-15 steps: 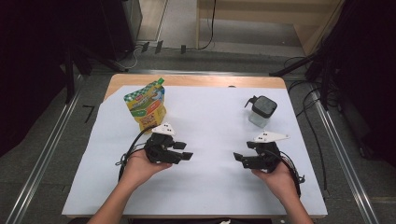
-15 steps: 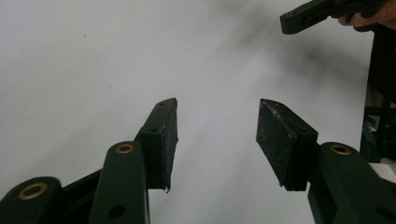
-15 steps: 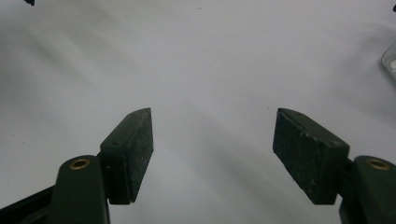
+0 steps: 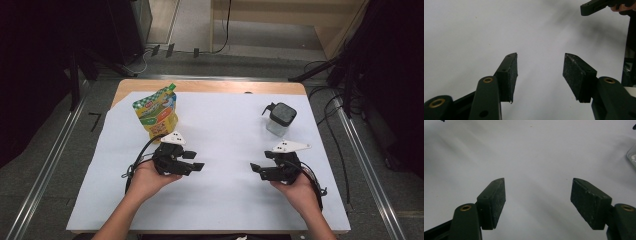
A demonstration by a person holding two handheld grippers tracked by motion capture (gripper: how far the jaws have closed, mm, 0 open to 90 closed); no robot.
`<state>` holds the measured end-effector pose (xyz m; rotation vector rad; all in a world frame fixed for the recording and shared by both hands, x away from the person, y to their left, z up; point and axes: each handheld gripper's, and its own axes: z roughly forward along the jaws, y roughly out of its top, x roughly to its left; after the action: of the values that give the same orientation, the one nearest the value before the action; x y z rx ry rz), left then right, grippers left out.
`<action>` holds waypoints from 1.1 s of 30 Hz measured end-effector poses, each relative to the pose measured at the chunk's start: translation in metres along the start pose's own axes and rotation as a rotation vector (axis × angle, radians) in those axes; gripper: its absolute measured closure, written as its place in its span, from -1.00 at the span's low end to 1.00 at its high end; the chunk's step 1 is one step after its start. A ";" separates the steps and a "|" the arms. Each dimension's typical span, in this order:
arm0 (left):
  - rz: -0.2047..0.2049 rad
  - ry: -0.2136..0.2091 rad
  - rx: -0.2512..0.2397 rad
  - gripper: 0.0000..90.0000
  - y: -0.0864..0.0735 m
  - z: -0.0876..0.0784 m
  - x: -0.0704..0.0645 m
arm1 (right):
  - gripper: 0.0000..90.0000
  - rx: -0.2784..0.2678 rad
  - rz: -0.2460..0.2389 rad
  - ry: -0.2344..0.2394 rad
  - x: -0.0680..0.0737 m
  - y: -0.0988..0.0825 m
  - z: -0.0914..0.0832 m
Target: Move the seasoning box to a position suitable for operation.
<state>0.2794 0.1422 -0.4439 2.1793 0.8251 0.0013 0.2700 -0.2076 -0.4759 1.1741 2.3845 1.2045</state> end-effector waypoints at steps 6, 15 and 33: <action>-0.001 0.005 -0.008 0.00 0.000 -0.001 0.001 | -0.35 -0.013 0.002 -0.007 -0.002 0.001 -0.003; 0.028 0.023 -0.008 -0.11 0.000 -0.002 0.002 | -0.35 -0.020 0.008 -0.020 -0.007 0.002 -0.007; 0.038 0.012 -0.009 -0.13 0.000 -0.002 0.002 | -0.35 -0.047 0.019 -0.108 -0.040 0.013 -0.020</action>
<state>0.2803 0.1445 -0.4430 2.1882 0.7883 0.0367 0.2932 -0.2446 -0.4588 1.2183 2.2590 1.1652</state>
